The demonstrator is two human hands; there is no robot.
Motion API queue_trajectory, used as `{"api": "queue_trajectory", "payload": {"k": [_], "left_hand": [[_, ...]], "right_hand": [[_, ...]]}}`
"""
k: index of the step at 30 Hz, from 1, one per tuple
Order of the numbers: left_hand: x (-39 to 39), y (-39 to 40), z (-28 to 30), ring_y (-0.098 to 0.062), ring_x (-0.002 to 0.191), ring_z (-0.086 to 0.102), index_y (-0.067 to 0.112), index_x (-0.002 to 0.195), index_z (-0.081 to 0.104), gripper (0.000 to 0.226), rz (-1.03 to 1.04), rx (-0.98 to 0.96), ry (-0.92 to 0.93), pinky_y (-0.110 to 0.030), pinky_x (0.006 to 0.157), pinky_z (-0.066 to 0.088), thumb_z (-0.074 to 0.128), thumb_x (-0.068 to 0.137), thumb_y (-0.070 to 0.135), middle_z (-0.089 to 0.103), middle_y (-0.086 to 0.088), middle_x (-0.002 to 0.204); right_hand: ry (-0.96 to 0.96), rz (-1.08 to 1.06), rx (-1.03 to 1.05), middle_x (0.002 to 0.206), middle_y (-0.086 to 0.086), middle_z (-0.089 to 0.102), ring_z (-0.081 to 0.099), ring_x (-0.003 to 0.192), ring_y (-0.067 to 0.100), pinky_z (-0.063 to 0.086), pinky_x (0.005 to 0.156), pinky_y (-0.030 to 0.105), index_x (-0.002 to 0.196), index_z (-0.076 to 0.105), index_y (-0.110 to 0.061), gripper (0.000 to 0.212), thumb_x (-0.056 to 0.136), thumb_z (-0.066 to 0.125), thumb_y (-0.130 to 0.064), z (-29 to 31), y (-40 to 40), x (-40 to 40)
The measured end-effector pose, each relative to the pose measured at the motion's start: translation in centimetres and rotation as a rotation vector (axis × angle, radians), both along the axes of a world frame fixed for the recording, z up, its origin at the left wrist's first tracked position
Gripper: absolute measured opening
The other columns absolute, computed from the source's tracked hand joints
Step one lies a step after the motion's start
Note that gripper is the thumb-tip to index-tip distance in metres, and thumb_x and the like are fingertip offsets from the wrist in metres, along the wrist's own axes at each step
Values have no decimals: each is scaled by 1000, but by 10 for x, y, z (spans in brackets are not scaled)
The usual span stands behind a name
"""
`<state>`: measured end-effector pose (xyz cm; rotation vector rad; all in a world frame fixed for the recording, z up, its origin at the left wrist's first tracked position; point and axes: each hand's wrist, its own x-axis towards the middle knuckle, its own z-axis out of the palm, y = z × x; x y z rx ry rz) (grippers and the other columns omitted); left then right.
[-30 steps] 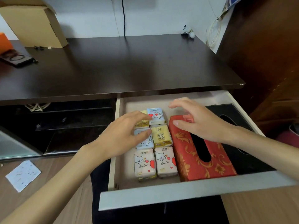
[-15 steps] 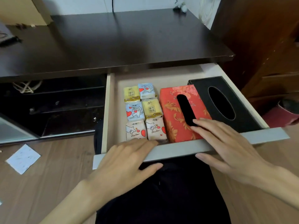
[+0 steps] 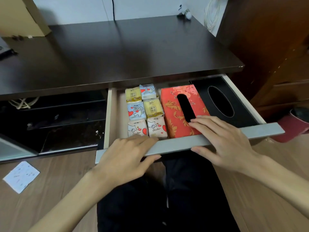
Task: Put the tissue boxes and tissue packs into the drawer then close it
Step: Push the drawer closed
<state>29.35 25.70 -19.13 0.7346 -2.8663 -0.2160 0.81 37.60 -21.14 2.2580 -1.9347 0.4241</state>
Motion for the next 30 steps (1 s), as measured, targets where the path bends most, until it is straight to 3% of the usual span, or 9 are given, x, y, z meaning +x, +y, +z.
{"api": "queue_trajectory", "payload": {"k": [5,11,14,19,22,24,25,27,30], "left_hand": [[-17,-46,-4,-17,108,65,29,137,54,49,27,0,35,-41,73,58,48,96,57,70,7,122],[-34,-92,-11,-16,95,67,34,124,59,42,56,-66,117,-37,65,55,46,92,59,72,12,108],[-40,-108,-9,-15,96,66,36,123,60,42,84,-75,124,-34,65,52,46,91,61,72,13,107],[-32,-103,-14,-16,115,59,23,129,63,43,231,-9,283,-37,92,51,64,91,45,66,5,125],[-10,-71,-29,-9,131,45,20,135,58,46,464,62,565,-23,109,35,66,91,32,54,6,139],[0,-43,-42,-6,141,32,23,145,46,59,642,134,726,-13,113,23,65,90,28,39,8,151],[1,-32,-47,-5,146,24,24,150,38,66,717,173,771,-14,116,19,66,89,27,30,8,158],[0,-19,-57,-4,150,10,25,157,20,81,823,276,805,-29,122,15,67,91,23,13,11,165],[-12,-21,-58,-10,151,14,28,159,7,90,834,504,867,-47,123,20,67,92,16,15,7,165]], "right_hand": [[18,-22,-33,145,3,60,51,139,21,48,103,36,144,59,-12,71,101,40,-66,0,-48,-13],[27,-54,-102,142,1,63,56,132,18,50,91,29,141,62,-14,66,99,44,-63,-3,-95,-26],[0,-53,-114,143,0,62,56,130,18,44,91,25,140,63,-15,65,99,45,-62,-2,-112,-31],[-233,-93,-190,150,-4,54,50,137,17,39,114,38,142,60,-18,53,100,55,-51,-11,-106,-45],[-498,-329,-368,159,-4,42,37,147,13,27,120,28,147,53,-16,54,98,62,-39,-35,-80,-49],[-616,-501,-427,169,-3,23,23,154,14,20,122,23,156,39,-14,69,96,65,-37,-56,-63,-42],[-664,-569,-437,172,-3,14,16,157,14,18,124,26,160,30,-14,78,95,66,-39,-65,-57,-39],[-777,-679,-444,174,-6,1,7,159,14,18,127,39,165,15,-16,94,93,69,-45,-79,-50,-35],[-916,-787,-426,175,-6,-5,2,160,18,19,127,49,167,6,-17,108,90,71,-54,-83,-55,-38]]}}
